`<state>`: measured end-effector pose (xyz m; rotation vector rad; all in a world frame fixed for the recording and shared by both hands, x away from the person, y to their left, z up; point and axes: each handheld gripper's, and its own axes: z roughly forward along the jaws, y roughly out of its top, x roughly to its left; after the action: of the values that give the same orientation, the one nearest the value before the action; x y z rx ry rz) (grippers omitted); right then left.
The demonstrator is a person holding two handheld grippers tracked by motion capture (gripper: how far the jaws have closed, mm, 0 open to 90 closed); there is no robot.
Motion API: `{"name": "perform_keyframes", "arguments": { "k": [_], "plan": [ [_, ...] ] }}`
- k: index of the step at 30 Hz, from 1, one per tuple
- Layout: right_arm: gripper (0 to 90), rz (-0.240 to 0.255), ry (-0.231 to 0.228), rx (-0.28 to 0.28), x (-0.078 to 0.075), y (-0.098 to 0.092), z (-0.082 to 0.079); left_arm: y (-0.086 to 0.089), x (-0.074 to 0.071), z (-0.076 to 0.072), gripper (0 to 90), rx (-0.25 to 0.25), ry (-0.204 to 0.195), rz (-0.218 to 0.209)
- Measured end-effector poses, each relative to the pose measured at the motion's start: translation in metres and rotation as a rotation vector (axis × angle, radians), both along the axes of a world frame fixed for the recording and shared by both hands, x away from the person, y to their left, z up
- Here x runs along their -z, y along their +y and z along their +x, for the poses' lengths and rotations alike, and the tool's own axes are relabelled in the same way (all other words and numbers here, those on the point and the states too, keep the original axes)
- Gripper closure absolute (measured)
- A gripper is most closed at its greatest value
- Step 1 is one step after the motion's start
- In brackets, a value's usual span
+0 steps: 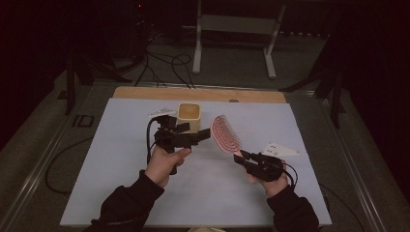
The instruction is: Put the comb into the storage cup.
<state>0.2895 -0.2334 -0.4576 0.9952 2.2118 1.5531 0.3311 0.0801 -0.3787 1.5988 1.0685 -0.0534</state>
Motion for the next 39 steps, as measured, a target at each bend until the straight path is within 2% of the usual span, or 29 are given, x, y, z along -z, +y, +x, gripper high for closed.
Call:
{"name": "perform_keyframes", "arguments": {
  "k": [9,16,19,22,25,29,34,39],
  "plan": [
    [70.2,0.0,0.005,-0.004,0.0,0.001,-0.001,-0.018,0.009,0.012,0.3,0.002,0.052,-0.006],
    [70.1,-0.002,0.003,-0.011,0.001,0.002,0.0,-0.033,0.019,0.02,0.3,0.038,0.091,0.002],
    [70.1,-0.003,0.005,-0.013,0.001,0.002,-0.001,-0.038,0.023,0.022,2.0,0.055,0.117,-0.009],
    [70.1,-0.005,0.006,-0.013,0.001,0.003,-0.001,-0.041,0.026,0.025,7.4,0.065,0.136,-0.037],
    [70.1,-0.007,0.002,-0.014,0.001,0.003,-0.001,-0.044,0.027,0.026,15.3,0.062,0.145,-0.049],
    [70.1,-0.009,0.002,-0.014,0.001,0.004,-0.001,-0.048,0.029,0.027,21.6,0.058,0.151,-0.061],
    [70.1,-0.012,0.002,-0.016,0.002,0.005,-0.001,-0.054,0.032,0.028,29.2,0.054,0.165,-0.059],
    [70.1,-0.012,0.001,-0.014,0.002,0.005,-0.001,-0.058,0.035,0.029,40.7,0.054,0.17,-0.058]
  ]
}}
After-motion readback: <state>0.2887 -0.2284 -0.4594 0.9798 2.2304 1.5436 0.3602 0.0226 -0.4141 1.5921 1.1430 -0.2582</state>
